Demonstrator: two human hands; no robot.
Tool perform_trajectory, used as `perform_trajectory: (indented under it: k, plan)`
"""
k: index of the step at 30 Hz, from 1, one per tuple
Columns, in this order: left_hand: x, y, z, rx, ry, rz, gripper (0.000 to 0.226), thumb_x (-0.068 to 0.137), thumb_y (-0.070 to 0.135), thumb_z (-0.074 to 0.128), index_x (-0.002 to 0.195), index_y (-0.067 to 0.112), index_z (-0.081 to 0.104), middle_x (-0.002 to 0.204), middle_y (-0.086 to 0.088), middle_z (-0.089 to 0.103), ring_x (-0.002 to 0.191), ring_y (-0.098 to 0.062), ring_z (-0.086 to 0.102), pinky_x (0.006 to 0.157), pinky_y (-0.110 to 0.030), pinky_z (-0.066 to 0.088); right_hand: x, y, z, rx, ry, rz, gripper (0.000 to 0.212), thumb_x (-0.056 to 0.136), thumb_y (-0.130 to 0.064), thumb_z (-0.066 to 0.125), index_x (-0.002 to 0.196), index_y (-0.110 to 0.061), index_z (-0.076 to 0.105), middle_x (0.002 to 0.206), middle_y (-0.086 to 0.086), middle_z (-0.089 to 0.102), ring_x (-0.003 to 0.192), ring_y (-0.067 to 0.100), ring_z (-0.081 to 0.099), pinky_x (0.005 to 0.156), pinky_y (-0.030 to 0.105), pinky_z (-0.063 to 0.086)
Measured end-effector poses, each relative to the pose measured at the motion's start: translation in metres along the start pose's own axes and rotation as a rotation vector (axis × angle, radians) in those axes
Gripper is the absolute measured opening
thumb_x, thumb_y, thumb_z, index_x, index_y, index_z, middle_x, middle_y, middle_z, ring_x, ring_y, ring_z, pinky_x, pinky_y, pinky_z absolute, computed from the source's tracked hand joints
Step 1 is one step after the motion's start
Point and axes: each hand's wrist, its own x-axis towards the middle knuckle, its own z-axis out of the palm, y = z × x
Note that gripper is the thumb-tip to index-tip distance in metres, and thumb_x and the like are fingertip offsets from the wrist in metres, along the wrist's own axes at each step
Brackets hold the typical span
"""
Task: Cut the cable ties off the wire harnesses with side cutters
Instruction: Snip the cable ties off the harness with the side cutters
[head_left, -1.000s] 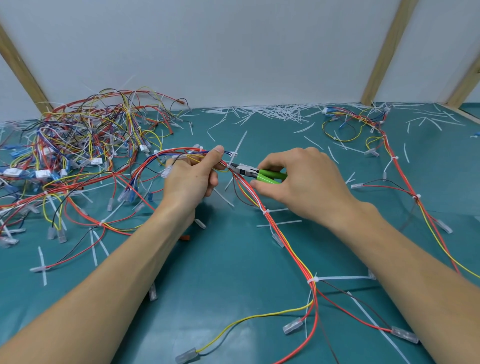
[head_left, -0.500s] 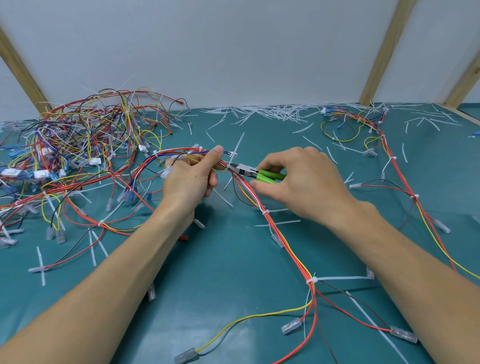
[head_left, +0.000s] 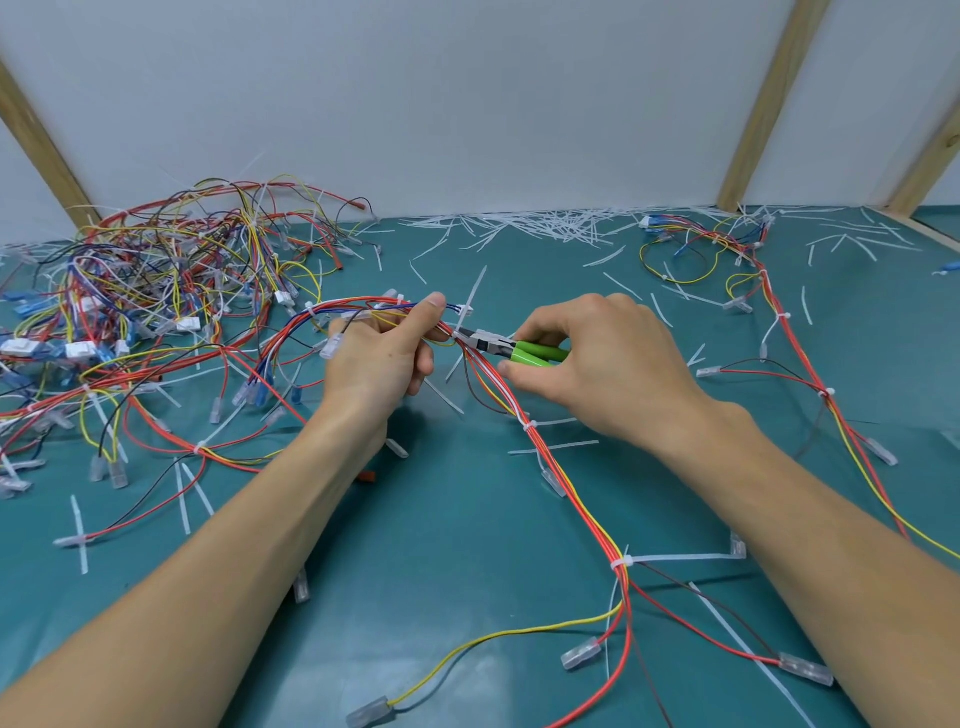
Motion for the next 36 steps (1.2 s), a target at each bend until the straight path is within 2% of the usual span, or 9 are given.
perform_trajectory:
  k: [5, 11, 15, 23, 31, 36]
  plan:
    - [0.0001, 0.0003, -0.0004, -0.004, 0.003, 0.001, 0.041, 0.092, 0.043, 0.068, 0.058, 0.019, 0.069, 0.041, 0.006, 0.047, 0.035, -0.009, 0.037, 0.036, -0.015, 0.029, 0.0002, -0.0005, 0.0001, 0.000, 0.010, -0.004, 0.024, 0.081, -0.059, 0.072, 0.091, -0.037, 0.076, 0.088, -0.012, 0.074, 0.089, 0.021, 0.061, 0.074, 0.033, 0.047]
    - [-0.0011, 0.0013, -0.0005, 0.001, -0.004, 0.004, 0.044, 0.092, 0.044, 0.068, 0.051, 0.028, 0.072, 0.041, 0.006, 0.047, 0.035, -0.009, 0.037, 0.037, -0.016, 0.029, -0.0008, -0.0011, -0.0004, -0.002, 0.006, 0.002, 0.025, 0.081, -0.059, 0.072, 0.091, -0.036, 0.077, 0.088, -0.012, 0.074, 0.089, 0.020, 0.060, 0.075, 0.034, 0.047]
    - [-0.0005, 0.0012, -0.0003, -0.007, 0.001, -0.002, 0.045, 0.091, 0.044, 0.069, 0.052, 0.023, 0.071, 0.042, 0.006, 0.048, 0.035, -0.009, 0.037, 0.036, -0.015, 0.029, -0.0007, -0.0015, -0.0012, -0.006, 0.007, 0.000, 0.025, 0.081, -0.058, 0.073, 0.092, -0.035, 0.077, 0.089, -0.012, 0.075, 0.090, 0.021, 0.061, 0.077, 0.035, 0.049]
    - [-0.0012, 0.0012, -0.0001, 0.001, -0.001, -0.005, 0.045, 0.092, 0.044, 0.068, 0.051, 0.024, 0.071, 0.042, 0.006, 0.048, 0.036, -0.009, 0.038, 0.037, -0.016, 0.030, -0.0008, -0.0019, -0.0009, -0.008, 0.011, 0.009, 0.025, 0.081, -0.058, 0.073, 0.091, -0.035, 0.077, 0.088, -0.011, 0.075, 0.090, 0.022, 0.062, 0.078, 0.036, 0.050]
    - [-0.0031, 0.0020, 0.0010, -0.010, -0.010, 0.019, 0.039, 0.092, 0.042, 0.068, 0.062, 0.018, 0.069, 0.042, 0.004, 0.047, 0.036, -0.009, 0.038, 0.037, -0.016, 0.031, -0.0007, -0.0032, -0.0018, -0.003, 0.018, 0.014, 0.025, 0.081, -0.057, 0.073, 0.091, -0.035, 0.076, 0.088, -0.012, 0.074, 0.091, 0.020, 0.062, 0.078, 0.034, 0.049]
    - [-0.0034, 0.0033, 0.0011, -0.001, -0.023, 0.031, 0.043, 0.092, 0.045, 0.067, 0.055, 0.024, 0.072, 0.043, 0.006, 0.048, 0.037, -0.009, 0.038, 0.038, -0.017, 0.031, -0.0002, -0.0021, -0.0012, 0.015, 0.028, 0.027, 0.023, 0.081, -0.056, 0.073, 0.089, -0.036, 0.076, 0.085, -0.012, 0.074, 0.091, 0.020, 0.062, 0.080, 0.035, 0.050]
